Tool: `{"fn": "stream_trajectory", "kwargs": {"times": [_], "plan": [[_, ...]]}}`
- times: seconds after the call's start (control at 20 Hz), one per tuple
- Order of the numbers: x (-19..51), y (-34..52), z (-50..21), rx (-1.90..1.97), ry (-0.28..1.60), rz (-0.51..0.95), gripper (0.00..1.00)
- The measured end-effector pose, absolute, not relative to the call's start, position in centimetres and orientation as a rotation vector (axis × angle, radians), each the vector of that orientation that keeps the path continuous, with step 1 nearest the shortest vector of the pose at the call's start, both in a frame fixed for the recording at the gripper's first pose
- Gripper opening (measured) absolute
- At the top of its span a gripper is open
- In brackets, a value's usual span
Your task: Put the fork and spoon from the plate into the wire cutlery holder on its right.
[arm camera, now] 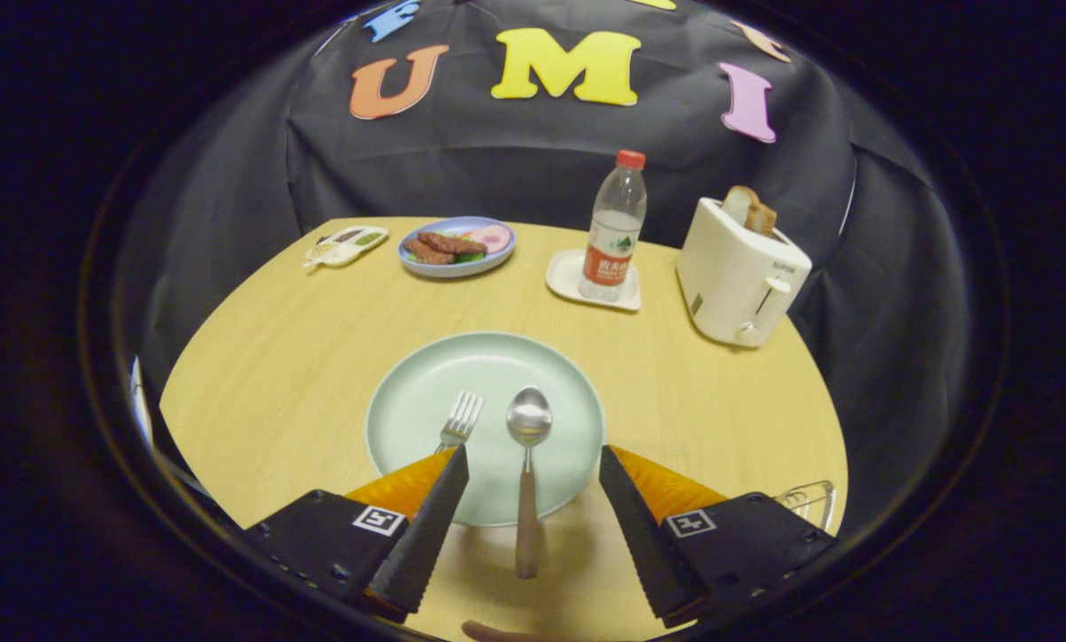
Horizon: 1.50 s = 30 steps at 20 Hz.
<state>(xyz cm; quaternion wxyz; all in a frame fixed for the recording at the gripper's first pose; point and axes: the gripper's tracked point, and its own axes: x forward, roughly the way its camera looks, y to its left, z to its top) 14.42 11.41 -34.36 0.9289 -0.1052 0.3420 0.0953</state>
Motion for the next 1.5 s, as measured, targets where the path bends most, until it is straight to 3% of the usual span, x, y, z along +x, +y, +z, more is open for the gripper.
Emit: {"fn": "stream_trajectory", "kwargs": {"times": [0.05,0.2,0.3,0.6,0.7,0.8,0.9,1.15,1.2,1.5], "plan": [[14.7,11.5,-34.9,-0.221,0.716,0.194,0.90],[15.4,12.1,-36.2,-0.230,0.765,0.205,0.71],[15.8,12.0,-37.2,-0.227,0.803,0.195,0.69],[15.2,11.6,-38.7,-0.187,0.866,0.167,0.30],[14.6,11.3,-38.2,-0.207,0.857,0.176,0.29],[14.4,11.0,-38.5,-0.201,0.867,0.179,0.12],[13.6,11.1,-37.7,-0.176,0.870,0.201,0.06],[12.2,9.7,-33.7,-0.108,0.851,0.266,0.06],[11.3,9.2,-33.5,-0.098,0.840,0.278,0.01],[8.8,4.3,-28.8,-0.076,0.771,0.301,0.01]]}}
